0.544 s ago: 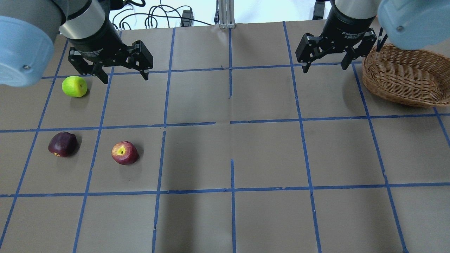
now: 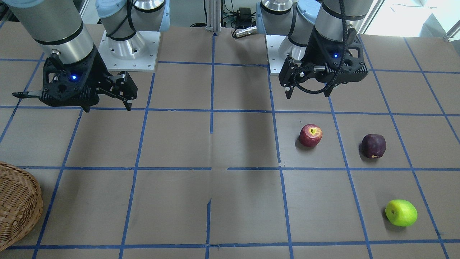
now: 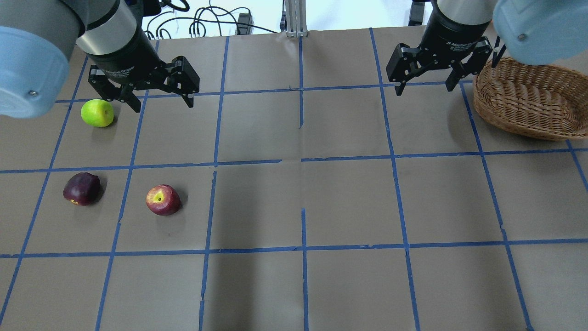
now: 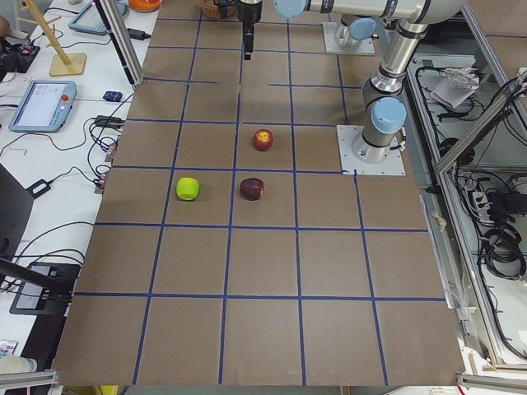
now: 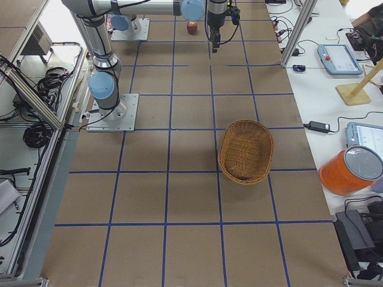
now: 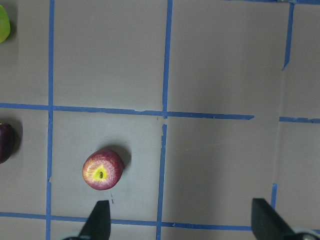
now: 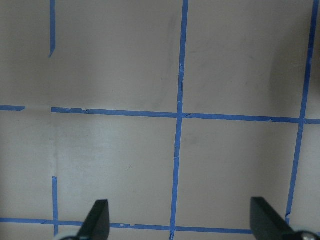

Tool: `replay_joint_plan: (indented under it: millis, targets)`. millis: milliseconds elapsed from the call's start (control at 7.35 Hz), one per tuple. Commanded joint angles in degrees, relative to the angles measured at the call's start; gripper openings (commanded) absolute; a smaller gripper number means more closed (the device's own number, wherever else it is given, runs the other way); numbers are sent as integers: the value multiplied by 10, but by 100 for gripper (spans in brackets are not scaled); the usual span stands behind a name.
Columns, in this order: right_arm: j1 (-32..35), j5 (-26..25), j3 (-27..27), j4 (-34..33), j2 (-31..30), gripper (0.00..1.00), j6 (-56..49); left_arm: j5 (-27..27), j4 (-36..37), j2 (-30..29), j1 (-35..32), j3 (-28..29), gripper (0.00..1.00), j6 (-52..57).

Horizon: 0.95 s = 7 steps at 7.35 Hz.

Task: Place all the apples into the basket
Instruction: 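Move the left gripper down toward the red-yellow apple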

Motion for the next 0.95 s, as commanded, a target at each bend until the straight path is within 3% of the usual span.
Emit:
replay_joint_plan:
  millis: [0, 272, 816]
  targets:
    - [-1, -1, 0, 0, 0, 100, 0, 2, 4, -13, 24, -3, 100, 25]
    - [-1, -1, 0, 0, 1, 100, 0, -1, 19, -24, 85, -75, 100, 85]
    - [-1, -2, 0, 0, 0, 100, -2, 3, 301, -55, 156, -333, 100, 174]
